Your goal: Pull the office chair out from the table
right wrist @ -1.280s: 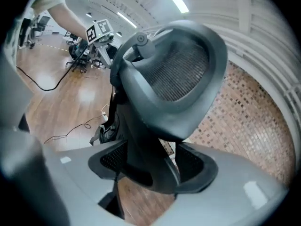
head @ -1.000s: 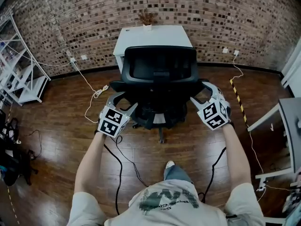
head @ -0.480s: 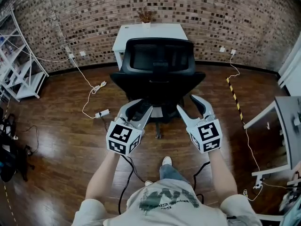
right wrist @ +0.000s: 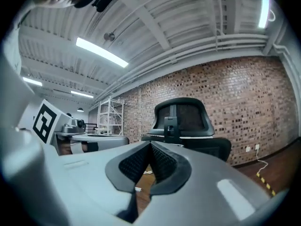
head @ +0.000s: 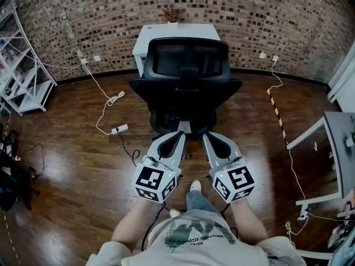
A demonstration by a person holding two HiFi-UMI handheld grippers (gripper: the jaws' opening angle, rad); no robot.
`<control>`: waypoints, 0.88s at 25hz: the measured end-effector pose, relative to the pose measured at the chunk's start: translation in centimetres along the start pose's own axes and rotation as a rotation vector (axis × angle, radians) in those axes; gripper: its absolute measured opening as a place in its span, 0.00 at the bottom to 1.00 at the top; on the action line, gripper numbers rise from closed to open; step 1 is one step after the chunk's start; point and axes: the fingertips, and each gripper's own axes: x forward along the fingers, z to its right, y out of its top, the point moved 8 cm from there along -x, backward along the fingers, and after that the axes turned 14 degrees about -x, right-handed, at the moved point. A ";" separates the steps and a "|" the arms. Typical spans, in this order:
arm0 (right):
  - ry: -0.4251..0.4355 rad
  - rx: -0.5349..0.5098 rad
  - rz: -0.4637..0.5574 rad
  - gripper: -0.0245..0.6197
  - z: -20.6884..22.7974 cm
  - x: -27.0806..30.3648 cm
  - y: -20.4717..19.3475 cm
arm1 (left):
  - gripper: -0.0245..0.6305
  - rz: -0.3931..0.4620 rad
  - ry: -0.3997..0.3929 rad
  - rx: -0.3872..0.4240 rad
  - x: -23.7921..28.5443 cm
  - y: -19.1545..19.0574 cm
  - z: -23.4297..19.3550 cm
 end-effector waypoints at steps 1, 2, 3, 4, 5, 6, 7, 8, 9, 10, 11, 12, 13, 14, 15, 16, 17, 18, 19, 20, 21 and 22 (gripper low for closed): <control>0.007 0.011 0.007 0.04 -0.4 -0.1 0.1 | 0.06 0.001 0.008 -0.005 -0.2 -0.3 0.3; 0.009 0.009 0.010 0.04 -0.8 -0.2 0.2 | 0.06 0.002 0.012 -0.010 -0.3 -0.4 0.5; 0.010 -0.002 0.010 0.04 -1.2 -0.2 0.3 | 0.06 0.003 0.010 -0.017 -0.5 -0.5 0.7; 0.012 -0.009 0.007 0.04 -1.5 -0.2 0.3 | 0.06 0.005 0.004 -0.023 -0.6 -0.5 0.8; 0.016 -0.007 0.003 0.04 -1.7 -0.3 0.2 | 0.06 0.006 -0.002 -0.025 -0.7 -0.5 1.0; 0.018 0.001 0.001 0.04 -1.8 -0.3 0.1 | 0.06 0.007 -0.005 -0.025 -0.7 -0.5 1.0; 0.017 0.009 0.000 0.04 -1.8 -0.4 0.0 | 0.06 0.008 -0.006 -0.024 -0.8 -0.5 1.1; 0.014 0.014 0.000 0.04 -1.7 -0.5 -0.1 | 0.06 0.008 -0.008 -0.026 -0.8 -0.5 1.1; 0.010 0.016 -0.001 0.04 -1.7 -0.6 -0.1 | 0.06 0.007 -0.009 -0.029 -0.8 -0.5 1.1; 0.007 0.016 -0.004 0.04 -1.6 -0.6 -0.2 | 0.06 0.006 -0.010 -0.031 -0.8 -0.5 1.2; 0.005 0.018 -0.008 0.04 -1.6 -0.6 -0.3 | 0.06 0.005 -0.010 -0.032 -0.7 -0.5 1.1; 0.004 0.019 -0.011 0.04 -1.6 -0.6 -0.4 | 0.06 0.004 -0.009 -0.033 -0.7 -0.5 1.1; 0.002 0.019 -0.012 0.04 -1.5 -0.6 -0.5 | 0.06 0.003 -0.009 -0.034 -0.6 -0.6 1.1; 0.001 0.017 -0.012 0.04 -1.5 -0.7 -0.5 | 0.06 0.001 -0.010 -0.035 -0.6 -0.7 1.2; 0.000 0.016 -0.011 0.04 -1.6 -0.8 -0.5 | 0.06 0.000 -0.012 -0.036 -0.7 -0.7 1.2; -0.001 0.018 -0.013 0.04 -1.6 -0.9 -0.6 | 0.06 -0.001 -0.014 -0.036 -0.7 -0.8 1.3; -0.001 0.020 -0.015 0.04 -1.7 -0.9 -0.6 | 0.06 -0.002 -0.015 -0.037 -0.8 -0.8 1.3; -0.002 0.019 -0.014 0.04 -1.7 -1.0 -0.6 | 0.06 -0.002 -0.016 -0.037 -0.8 -0.8 1.4; -0.002 0.016 -0.012 0.04 -1.6 -1.0 -0.4 | 0.06 -0.002 -0.017 -0.037 -0.7 -0.8 1.5; -0.002 0.013 -0.008 0.04 -1.6 -1.0 -0.3 | 0.06 -0.001 -0.017 -0.036 -0.7 -0.7 1.6; -0.001 0.012 -0.006 0.04 -1.5 -0.9 -0.2 | 0.06 -0.001 -0.017 -0.036 -0.7 -0.6 1.6; -0.001 0.012 -0.006 0.04 -1.5 -0.9 -0.1 | 0.06 -0.001 -0.017 -0.036 -0.6 -0.6 1.6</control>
